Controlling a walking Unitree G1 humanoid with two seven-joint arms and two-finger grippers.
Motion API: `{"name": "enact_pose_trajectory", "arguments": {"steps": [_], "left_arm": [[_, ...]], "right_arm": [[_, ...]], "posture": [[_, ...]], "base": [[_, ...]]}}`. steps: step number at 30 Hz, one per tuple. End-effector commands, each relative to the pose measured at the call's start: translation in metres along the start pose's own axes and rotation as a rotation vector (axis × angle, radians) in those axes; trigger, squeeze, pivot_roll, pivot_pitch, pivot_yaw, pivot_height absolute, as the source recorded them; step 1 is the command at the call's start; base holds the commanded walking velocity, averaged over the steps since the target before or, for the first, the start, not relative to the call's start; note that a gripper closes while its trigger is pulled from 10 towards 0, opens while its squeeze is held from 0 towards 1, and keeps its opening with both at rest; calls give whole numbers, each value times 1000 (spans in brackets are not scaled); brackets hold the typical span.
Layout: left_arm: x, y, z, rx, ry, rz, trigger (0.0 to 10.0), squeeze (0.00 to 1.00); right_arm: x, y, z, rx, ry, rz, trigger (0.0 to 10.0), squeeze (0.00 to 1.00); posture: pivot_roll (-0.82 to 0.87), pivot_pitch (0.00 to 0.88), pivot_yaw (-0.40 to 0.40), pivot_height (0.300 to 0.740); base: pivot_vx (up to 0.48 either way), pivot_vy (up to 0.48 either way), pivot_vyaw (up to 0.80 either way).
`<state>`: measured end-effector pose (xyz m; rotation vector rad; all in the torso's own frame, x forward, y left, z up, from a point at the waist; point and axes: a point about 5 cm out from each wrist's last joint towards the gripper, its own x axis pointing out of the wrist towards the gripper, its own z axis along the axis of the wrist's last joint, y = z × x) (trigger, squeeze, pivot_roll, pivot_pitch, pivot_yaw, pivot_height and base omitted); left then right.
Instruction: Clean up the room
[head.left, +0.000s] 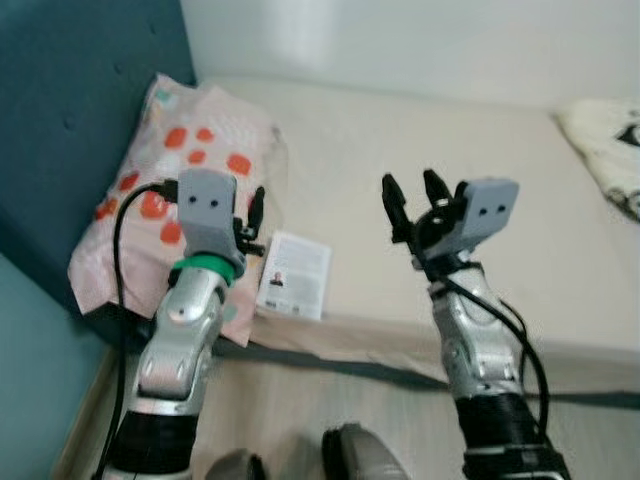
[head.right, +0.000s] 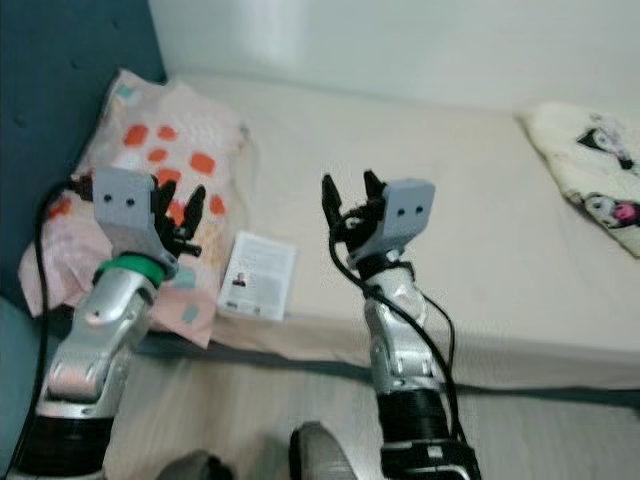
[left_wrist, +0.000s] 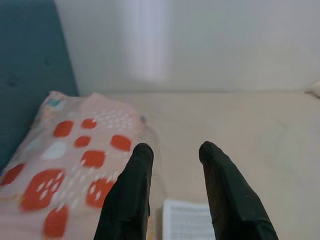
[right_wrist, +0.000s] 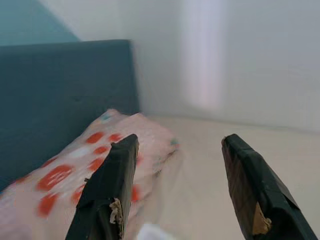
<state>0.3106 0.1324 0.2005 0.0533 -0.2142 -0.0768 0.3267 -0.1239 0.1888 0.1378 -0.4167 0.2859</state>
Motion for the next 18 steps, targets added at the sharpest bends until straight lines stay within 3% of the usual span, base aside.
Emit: {"name": "enact_pose_trajectory", "arguments": {"steps": [1,10,18], "left_arm": [[-2,-1,-4,-3,20,1,10000,0],[-2,-1,-4,-3,21,0,10000,0],[-2,-3,-5,-1,23,-14,10000,0]], "right_arm": [[-3,-2,-3,4,12,-9,10000,0],[-3,-1,-5,23,23,-8,10000,0],[-2,-1,-6,35,29,-6,10000,0]], "posture": [[-29,57,9,692],[-29,56,8,692],[-30,50,6,692]], "base": [[-352,0,0],[-339,0,0],[0,0,0]]}}
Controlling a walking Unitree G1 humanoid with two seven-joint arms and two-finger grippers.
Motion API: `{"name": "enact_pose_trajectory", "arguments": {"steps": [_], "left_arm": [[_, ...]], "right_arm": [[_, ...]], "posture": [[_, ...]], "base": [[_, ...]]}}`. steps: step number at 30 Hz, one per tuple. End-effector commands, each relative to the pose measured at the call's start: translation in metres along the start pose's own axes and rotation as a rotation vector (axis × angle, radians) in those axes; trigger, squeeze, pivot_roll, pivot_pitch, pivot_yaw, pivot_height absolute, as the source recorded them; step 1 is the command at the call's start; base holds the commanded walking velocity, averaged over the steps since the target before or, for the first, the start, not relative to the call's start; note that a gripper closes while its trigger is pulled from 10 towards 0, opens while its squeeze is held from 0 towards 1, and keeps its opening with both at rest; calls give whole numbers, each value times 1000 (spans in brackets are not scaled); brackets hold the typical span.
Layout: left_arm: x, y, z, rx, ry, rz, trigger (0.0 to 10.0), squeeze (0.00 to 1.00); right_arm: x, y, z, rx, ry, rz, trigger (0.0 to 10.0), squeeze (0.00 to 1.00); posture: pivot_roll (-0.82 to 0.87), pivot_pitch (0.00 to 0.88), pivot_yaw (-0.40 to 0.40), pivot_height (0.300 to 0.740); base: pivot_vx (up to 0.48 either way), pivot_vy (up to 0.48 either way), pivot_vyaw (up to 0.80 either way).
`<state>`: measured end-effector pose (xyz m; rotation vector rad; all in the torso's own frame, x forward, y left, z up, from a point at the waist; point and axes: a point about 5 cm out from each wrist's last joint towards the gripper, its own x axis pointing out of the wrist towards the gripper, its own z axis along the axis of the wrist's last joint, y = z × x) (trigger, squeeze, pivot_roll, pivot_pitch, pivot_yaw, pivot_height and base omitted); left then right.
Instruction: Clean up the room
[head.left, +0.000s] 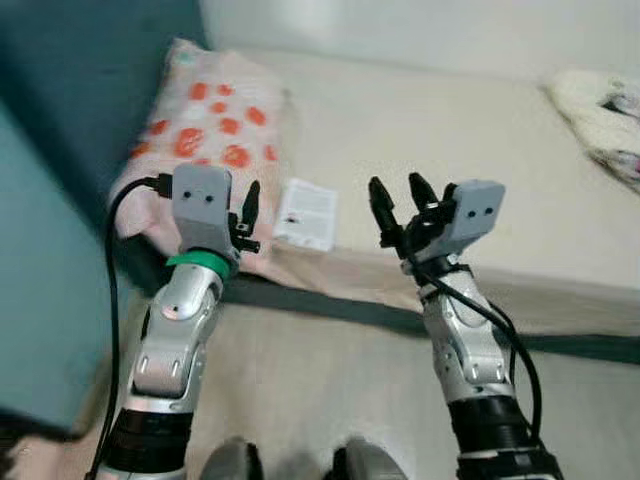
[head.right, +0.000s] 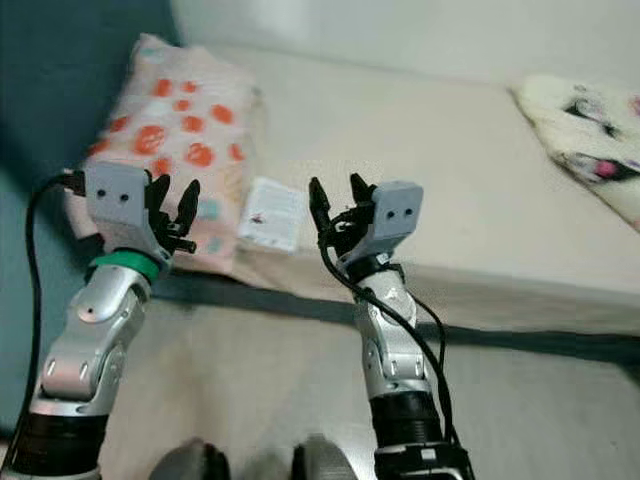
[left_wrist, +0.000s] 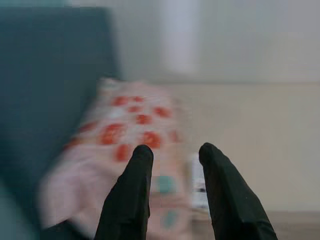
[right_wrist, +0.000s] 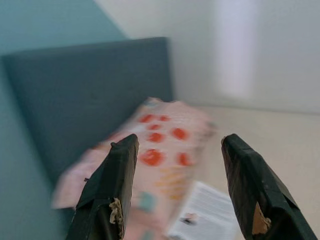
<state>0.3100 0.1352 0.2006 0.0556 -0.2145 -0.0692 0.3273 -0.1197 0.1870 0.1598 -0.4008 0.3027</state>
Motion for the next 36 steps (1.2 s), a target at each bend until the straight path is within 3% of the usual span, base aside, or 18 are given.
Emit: {"name": "enact_pose_trajectory", "arguments": {"steps": [1,17,26,36], "left_arm": [[-1,-6,-5,-4,23,-21,10000,0],[0,-7,-5,-3,19,-24,10000,0],[-1,-8,-6,-2,23,-27,10000,0],[-8,-7,-24,15,86,-35,10000,0]], "right_arm": [[-3,-4,-3,10,17,-15,10000,0],[-1,-8,-4,-12,30,-10,10000,0],[-2,-9,-5,-14,36,-10,10000,0],[-17,-6,-29,-12,126,-15,10000,0]], "posture": [[-30,50,6,692],[-31,33,0,740],[-31,34,-1,740],[-28,42,-1,740]], "base": [[0,0,0],[0,0,0],[0,0,0],[0,0,0]]}}
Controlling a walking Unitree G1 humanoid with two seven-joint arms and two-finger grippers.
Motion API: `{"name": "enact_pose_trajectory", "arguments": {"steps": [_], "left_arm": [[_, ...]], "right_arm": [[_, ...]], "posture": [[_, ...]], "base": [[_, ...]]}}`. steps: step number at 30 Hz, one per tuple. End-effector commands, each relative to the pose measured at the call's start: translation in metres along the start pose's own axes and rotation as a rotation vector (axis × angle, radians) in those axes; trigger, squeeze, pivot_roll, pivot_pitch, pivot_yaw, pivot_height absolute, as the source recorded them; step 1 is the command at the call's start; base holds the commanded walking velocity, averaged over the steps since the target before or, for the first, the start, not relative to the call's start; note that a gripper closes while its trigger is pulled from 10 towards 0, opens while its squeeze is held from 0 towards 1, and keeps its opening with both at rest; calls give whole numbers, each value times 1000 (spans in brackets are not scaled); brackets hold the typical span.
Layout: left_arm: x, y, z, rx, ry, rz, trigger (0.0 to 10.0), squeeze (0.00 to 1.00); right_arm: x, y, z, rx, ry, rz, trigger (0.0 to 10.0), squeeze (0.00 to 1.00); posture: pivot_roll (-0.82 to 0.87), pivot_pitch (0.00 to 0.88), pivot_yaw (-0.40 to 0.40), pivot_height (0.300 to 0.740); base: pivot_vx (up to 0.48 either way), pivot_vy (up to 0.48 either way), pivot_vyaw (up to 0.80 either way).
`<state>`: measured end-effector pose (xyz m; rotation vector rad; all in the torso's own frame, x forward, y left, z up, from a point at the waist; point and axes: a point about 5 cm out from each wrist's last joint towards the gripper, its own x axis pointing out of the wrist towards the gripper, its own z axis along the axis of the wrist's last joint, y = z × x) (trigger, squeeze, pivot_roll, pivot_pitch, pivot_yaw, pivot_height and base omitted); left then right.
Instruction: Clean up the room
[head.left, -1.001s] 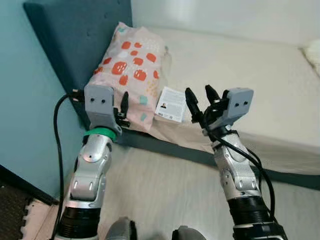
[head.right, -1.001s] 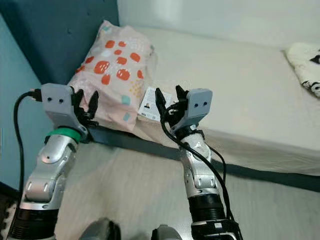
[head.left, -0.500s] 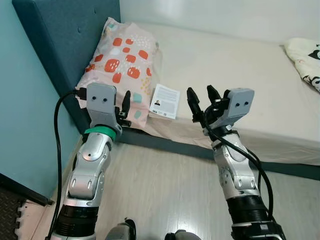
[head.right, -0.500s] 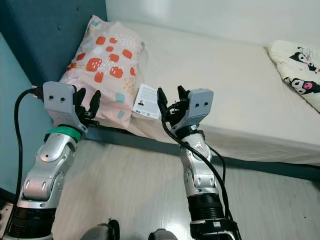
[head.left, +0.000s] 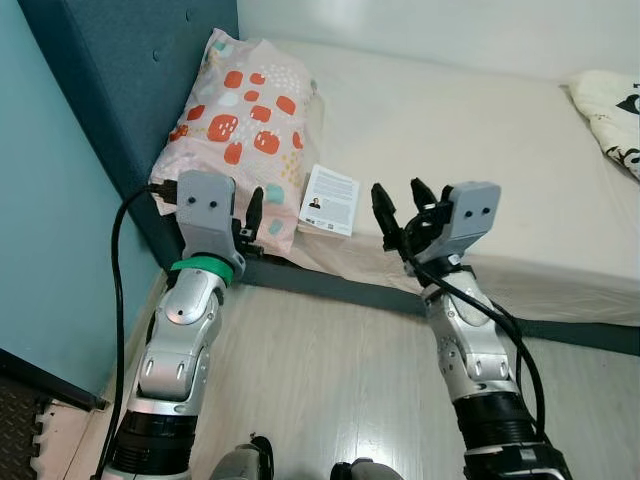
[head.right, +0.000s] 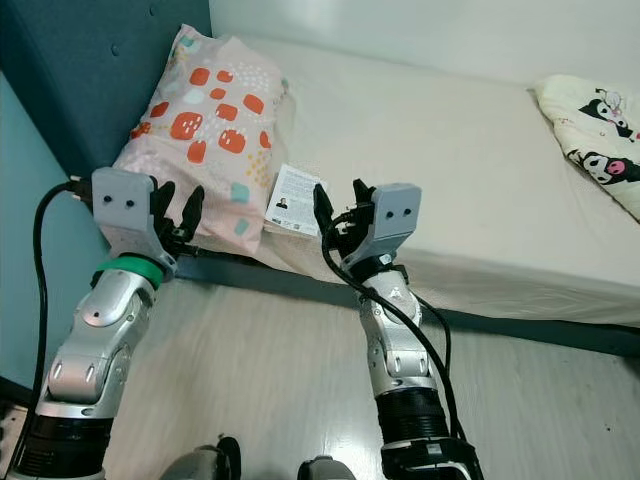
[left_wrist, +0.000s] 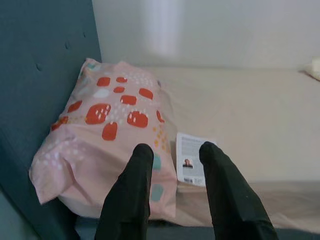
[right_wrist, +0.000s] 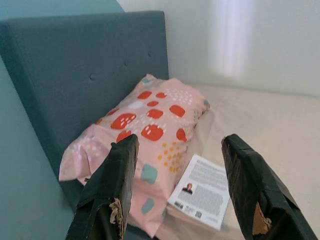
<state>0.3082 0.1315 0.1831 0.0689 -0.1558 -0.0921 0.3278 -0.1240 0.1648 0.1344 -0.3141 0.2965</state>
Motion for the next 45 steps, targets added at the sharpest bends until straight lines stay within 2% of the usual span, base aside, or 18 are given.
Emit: {"name": "enact_pose_trajectory", "arguments": {"steps": [1,11,16,18,19,21,22,23,24,25,26,28,29,32,37,39,43,45], "left_arm": [[-2,-2,-8,6,28,-9,10000,0],[-10,0,-29,-38,125,24,10000,0],[-21,5,-56,48,198,35,10000,0],[-33,5,-85,108,303,-14,10000,0],[-33,5,-85,108,303,-14,10000,0],[-52,7,-124,131,458,-60,10000,0],[-52,7,-124,131,458,-60,10000,0],[-66,13,-148,133,560,-60,10000,0],[-66,13,-148,133,560,-60,10000,0],[-84,21,-171,134,666,-40,10000,0],[-84,21,-171,134,666,-40,10000,0],[-109,34,-196,133,793,6,10000,0],[-109,34,-196,133,793,6,10000,0],[-137,52,-214,125,888,89,10000,0],[-143,64,-218,138,894,160,10000,0],[-143,64,-218,138,894,160,10000,0],[-142,89,-212,210,826,305,10000,0],[-141,93,-211,219,821,318,10000,0]], "right_arm": [[-7,0,-10,2,38,-5,10000,0],[-14,6,-24,13,79,2,10000,0],[-32,3,-57,19,213,13,10000,0],[-53,2,-88,45,368,26,10000,0],[-53,2,-88,45,368,26,10000,0],[-84,0,-122,90,558,18,10000,0],[-84,0,-122,90,558,18,10000,0],[-104,-2,-137,96,664,3,10000,0],[-104,-2,-137,96,664,3,10000,0],[-125,-4,-151,102,767,-20,10000,0],[-125,-4,-151,102,767,-20,10000,0],[-154,-9,-164,118,882,-69,10000,0],[-154,-9,-164,118,882,-69,10000,0],[-182,-20,-170,156,947,-158,10000,0],[-195,-31,-170,78,986,-163,10000,0],[-195,-31,-170,78,986,-163,10000,0],[-187,-45,-163,52,901,-271,10000,0],[-186,-45,-162,53,896,-275,10000,0]], "posture": [[-28,42,-1,740],[-27,37,2,740],[-21,8,-7,740],[-16,3,-8,740],[-16,3,-8,740],[-17,0,-5,740],[-17,0,-5,740],[-19,0,-2,740],[-19,0,-2,740],[-20,0,-3,740],[-20,0,-3,740],[-27,0,-6,740],[-27,0,-6,740],[-32,0,-21,740],[-23,0,-24,740],[-23,0,-24,740],[-20,0,-16,740],[-16,0,-14,740]], "base": [[0,0,0],[0,0,0],[0,0,0],[0,0,0],[0,0,0],[0,0,0],[0,0,0],[0,0,0],[0,0,0],[0,0,0],[0,0,0],[0,0,0],[0,0,0],[0,0,0],[0,0,0],[0,0,0],[0,0,0],[0,0,0]]}}
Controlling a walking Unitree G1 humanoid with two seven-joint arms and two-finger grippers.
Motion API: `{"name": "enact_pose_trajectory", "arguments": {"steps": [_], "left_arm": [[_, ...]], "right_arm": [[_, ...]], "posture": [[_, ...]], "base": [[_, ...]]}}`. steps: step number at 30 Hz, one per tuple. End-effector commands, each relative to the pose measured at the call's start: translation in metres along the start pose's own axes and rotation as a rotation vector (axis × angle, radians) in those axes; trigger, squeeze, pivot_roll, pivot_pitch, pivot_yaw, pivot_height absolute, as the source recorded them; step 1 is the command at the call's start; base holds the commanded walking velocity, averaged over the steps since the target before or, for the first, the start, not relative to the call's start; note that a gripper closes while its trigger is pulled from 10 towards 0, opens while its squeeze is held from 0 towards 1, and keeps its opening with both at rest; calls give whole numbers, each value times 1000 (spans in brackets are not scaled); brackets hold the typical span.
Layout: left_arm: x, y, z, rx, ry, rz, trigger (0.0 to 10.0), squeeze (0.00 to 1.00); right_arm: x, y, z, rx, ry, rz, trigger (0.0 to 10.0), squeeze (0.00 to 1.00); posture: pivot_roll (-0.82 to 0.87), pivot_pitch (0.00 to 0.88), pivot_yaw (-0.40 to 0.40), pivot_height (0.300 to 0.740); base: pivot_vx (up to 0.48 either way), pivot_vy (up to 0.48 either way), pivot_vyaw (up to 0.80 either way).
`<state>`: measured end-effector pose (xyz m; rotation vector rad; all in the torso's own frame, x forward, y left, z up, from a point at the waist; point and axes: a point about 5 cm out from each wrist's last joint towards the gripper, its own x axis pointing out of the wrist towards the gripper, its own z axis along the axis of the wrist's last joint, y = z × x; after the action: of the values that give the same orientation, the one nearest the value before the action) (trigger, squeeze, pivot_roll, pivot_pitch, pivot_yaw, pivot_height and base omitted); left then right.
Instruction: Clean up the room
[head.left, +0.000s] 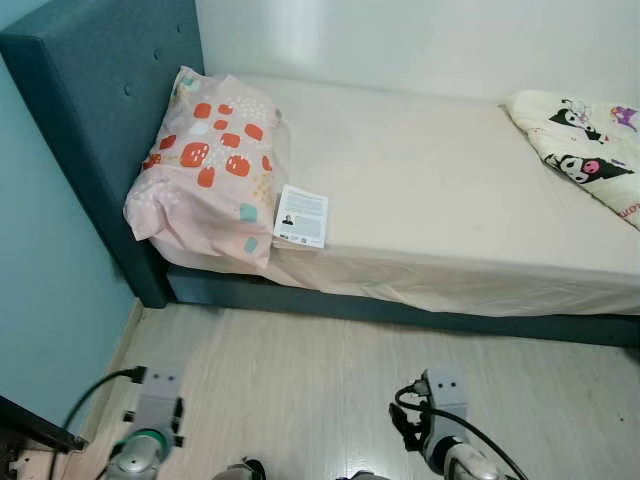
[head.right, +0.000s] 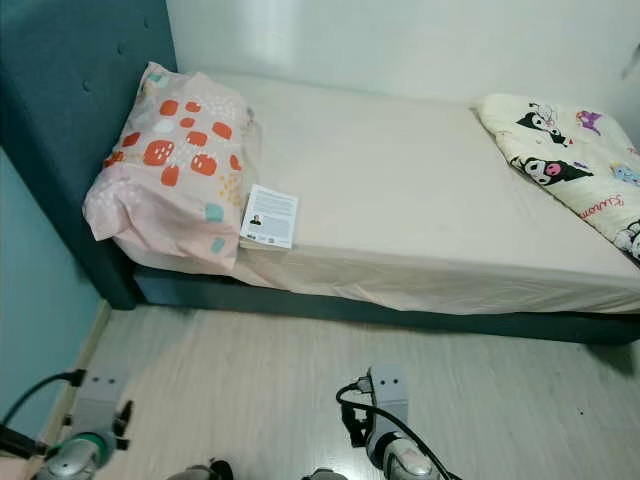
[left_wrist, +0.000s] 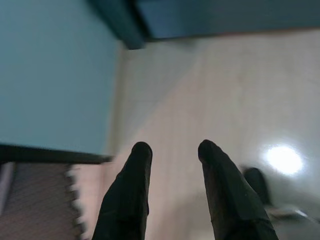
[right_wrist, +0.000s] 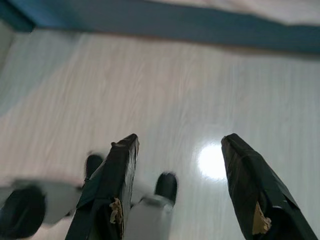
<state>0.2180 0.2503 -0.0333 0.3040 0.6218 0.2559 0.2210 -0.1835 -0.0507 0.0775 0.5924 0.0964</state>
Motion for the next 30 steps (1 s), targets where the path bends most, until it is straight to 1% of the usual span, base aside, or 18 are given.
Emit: {"name": "enact_pose_trajectory", "arguments": {"steps": [1,3,7,10,12,13,19,28,30], "left_arm": [[-2,1,-9,-10,25,15,10000,0],[-2,2,-10,-10,27,16,10000,0],[-2,2,-13,-6,33,13,10000,0],[-4,-2,-19,26,44,-15,10000,0],[-4,-4,-19,39,42,-27,10000,0],[-4,-9,-18,58,38,-46,10000,0],[-1,-17,-10,93,5,-97,10000,0],[0,-26,-9,121,16,-140,10000,0],[1,-32,-5,128,10,-165,10000,0]], "right_arm": [[-2,-4,-3,14,4,-23,10000,0],[-3,-2,-8,4,28,-14,10000,0],[-3,2,-11,-8,40,7,10000,0],[-2,5,-10,12,30,3,10000,0],[-1,5,-8,20,23,-2,10000,0],[1,6,-5,25,14,-6,10000,0],[4,7,1,37,-15,-5,10000,0],[2,6,-1,31,-13,-11,10000,0],[1,2,-2,37,-17,-36,10000,0]], "posture": [[-16,0,-14,740],[-7,0,-20,740],[-8,0,-12,740],[-14,0,1,740],[-16,0,6,740],[-18,0,10,740],[-35,0,25,740],[-70,0,42,740],[-72,0,51,740]], "base": [[0,0,0],[0,0,0],[0,0,0],[0,0,0],[0,0,0],[0,0,0],[0,0,0],[0,0,0],[0,0,0]]}}
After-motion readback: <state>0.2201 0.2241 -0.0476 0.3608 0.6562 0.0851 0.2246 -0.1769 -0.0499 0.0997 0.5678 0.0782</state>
